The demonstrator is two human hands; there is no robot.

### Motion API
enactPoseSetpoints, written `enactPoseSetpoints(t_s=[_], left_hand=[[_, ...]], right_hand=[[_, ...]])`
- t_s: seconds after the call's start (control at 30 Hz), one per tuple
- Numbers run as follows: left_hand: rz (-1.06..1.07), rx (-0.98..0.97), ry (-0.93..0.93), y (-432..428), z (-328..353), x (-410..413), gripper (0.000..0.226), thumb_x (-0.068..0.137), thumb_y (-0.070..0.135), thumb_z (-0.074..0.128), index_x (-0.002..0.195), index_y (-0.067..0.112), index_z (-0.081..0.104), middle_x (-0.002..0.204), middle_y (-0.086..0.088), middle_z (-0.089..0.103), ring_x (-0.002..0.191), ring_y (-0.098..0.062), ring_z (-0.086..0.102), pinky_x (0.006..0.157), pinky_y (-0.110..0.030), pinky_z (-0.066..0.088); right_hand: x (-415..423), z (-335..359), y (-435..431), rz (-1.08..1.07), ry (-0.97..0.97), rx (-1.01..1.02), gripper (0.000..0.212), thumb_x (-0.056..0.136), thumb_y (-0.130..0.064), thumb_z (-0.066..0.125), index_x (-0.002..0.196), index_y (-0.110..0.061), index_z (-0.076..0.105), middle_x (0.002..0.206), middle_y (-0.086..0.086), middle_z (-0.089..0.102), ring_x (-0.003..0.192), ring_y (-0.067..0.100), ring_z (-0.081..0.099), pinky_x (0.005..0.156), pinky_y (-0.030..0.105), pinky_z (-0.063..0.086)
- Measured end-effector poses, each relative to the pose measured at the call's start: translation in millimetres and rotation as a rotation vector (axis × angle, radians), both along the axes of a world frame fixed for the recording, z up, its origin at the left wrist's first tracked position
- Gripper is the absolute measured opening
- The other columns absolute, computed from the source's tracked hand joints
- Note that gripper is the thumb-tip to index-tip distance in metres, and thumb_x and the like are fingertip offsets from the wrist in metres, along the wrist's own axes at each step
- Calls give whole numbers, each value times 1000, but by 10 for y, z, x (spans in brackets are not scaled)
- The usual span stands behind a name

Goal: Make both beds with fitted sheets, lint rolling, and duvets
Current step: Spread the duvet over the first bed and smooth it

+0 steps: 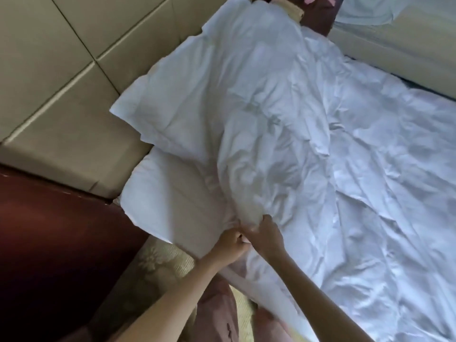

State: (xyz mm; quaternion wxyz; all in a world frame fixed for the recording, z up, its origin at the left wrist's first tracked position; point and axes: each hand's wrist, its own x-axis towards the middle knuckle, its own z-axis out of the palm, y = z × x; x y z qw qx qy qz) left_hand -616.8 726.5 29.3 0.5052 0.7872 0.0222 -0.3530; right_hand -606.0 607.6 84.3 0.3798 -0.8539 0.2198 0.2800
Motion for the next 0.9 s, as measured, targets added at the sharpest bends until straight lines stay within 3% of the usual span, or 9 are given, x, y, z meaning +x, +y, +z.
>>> enactPoseSetpoints(t_s=[0.1,0.17,0.27,0.37,0.5,0.6,0.7,0.8,0.9], left_hand=[[-25,-193,200,111,33,-37,8,84,14,57,86,18,64,78,9,57,71,-2,51,72,-26,40],[65,-238,203,234,56,73,27,89,4,52,92,26,68,94,14,65,92,2,59,84,-13,40],[179,11,4,341,-48,347,32,84,14,49,111,13,65,120,2,60,119,-15,53,96,-20,36],[-212,328,-86,224,-197,580,73,85,6,58,148,20,24,156,-4,18,143,-26,20,111,-34,25],[-552,599,-263,-292,-285,861,107,80,20,71,150,31,-9,154,4,-30,143,-27,-24,112,-60,6],[-583,529,-433,-716,-371,1085,80,85,30,63,151,24,18,159,3,9,147,-18,2,114,-54,-4],[-657,572,-405,-933,-320,1092,27,91,25,50,111,13,63,112,-2,64,117,-20,53,117,-40,15],[-548,494,-292,-778,-126,783,13,84,22,61,79,10,61,90,-10,67,96,-28,62,77,-28,42],[-455,476,-226,-408,72,277,33,87,40,60,107,13,64,108,-7,68,102,-24,62,78,-28,44]], right_hand=[[120,-10,-154,-61,-58,-103,29,93,-30,56,100,-2,59,92,12,64,93,31,60,65,26,31],[171,27,-328,-115,-94,-42,25,94,-25,56,97,-2,66,84,10,65,84,24,59,63,26,31],[280,179,-566,-274,-198,85,23,91,-22,61,100,-3,69,88,10,67,87,19,58,73,31,42],[390,452,-920,-363,-306,135,14,89,-21,63,96,-11,70,89,6,67,90,21,61,84,38,47],[490,732,-1468,-372,-361,117,28,79,-33,63,72,-6,61,68,5,57,69,19,52,65,36,41],[531,795,-1765,-376,-357,89,36,72,-41,61,76,-5,62,70,3,59,70,18,52,67,35,41],[614,736,-1999,-452,-370,69,20,84,-28,63,67,-17,60,66,-2,57,67,17,52,68,34,41],[730,670,-2071,-495,-362,73,23,74,-40,63,71,-17,62,73,2,63,74,23,59,72,38,47],[836,646,-1985,-451,-329,119,25,74,-38,62,63,-16,55,65,4,54,66,24,50,64,38,41]])
